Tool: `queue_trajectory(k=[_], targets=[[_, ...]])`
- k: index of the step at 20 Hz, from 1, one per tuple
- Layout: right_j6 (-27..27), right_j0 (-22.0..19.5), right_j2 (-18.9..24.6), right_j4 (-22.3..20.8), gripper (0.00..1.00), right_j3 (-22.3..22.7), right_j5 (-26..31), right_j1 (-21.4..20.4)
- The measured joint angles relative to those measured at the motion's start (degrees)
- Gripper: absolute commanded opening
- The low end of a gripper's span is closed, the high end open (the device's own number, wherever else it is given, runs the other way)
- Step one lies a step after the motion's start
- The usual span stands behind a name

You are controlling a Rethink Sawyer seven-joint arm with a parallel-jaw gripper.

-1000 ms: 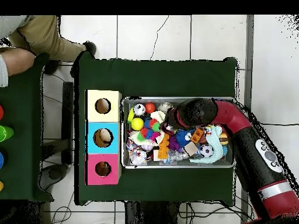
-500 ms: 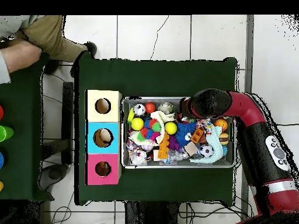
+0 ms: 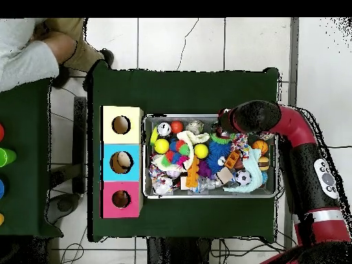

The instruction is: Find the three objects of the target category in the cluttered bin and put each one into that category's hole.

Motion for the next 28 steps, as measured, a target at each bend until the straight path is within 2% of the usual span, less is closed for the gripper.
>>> queue_trajectory(k=[21,28], targets=[[-0.12,-1.11,-0.06,0.26,1.0,-0.14,0.0,0.97],[-2.63,-1.47,-0.06,-0.04,1.0,-1.99,0.0,1.45]])
